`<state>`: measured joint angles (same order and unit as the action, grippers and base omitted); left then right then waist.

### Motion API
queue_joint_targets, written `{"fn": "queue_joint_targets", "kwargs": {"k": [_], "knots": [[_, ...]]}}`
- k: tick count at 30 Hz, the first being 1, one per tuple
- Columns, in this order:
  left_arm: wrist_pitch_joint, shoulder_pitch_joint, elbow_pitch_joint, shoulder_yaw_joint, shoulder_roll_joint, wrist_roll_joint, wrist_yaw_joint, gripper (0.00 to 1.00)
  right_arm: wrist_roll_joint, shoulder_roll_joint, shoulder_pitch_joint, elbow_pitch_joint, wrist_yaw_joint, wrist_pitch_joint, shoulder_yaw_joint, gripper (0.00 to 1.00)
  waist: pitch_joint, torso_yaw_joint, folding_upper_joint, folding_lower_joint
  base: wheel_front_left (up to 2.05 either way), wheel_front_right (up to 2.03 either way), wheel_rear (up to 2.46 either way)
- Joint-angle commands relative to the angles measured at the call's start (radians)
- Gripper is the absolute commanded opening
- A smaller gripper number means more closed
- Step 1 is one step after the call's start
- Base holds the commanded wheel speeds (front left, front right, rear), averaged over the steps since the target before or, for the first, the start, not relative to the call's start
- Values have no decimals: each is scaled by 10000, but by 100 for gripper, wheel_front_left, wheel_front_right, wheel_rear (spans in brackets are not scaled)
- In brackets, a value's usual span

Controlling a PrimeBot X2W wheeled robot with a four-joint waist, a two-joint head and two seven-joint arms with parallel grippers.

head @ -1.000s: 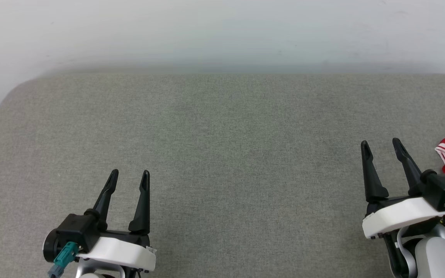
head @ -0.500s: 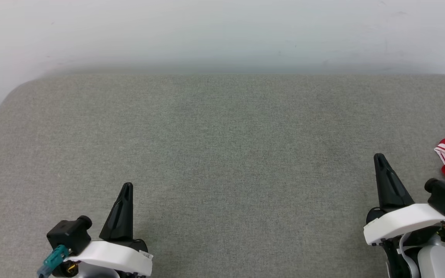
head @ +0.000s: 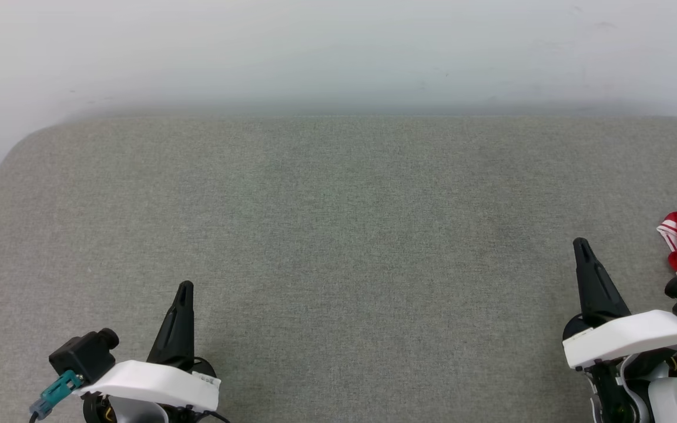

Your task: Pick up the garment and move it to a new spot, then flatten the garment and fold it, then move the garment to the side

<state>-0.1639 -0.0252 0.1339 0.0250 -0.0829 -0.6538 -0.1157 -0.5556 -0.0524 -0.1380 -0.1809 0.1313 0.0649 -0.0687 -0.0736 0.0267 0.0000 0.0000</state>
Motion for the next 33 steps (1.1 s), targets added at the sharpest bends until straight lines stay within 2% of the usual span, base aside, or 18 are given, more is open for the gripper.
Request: {"fn": "queue_joint_targets", "kwargs": {"k": [1,13,33], "knots": [[64,-259,-70,-55,-50,-342,-42,0,-384,8,-19,103,-2,-51,-37,0,9,-3,0,0,0,0,0],[542,-384,143,-235,-47,-2305,-74,0,-2455,12,45,-39,-3,-402,-122,0,106,-40,0,0,0,0,0],[1112,-544,410,-479,-11,-4520,-101,0,-4830,17,112,-212,-4,-822,-225,0,238,-90,0,0,0,0,0]]}}
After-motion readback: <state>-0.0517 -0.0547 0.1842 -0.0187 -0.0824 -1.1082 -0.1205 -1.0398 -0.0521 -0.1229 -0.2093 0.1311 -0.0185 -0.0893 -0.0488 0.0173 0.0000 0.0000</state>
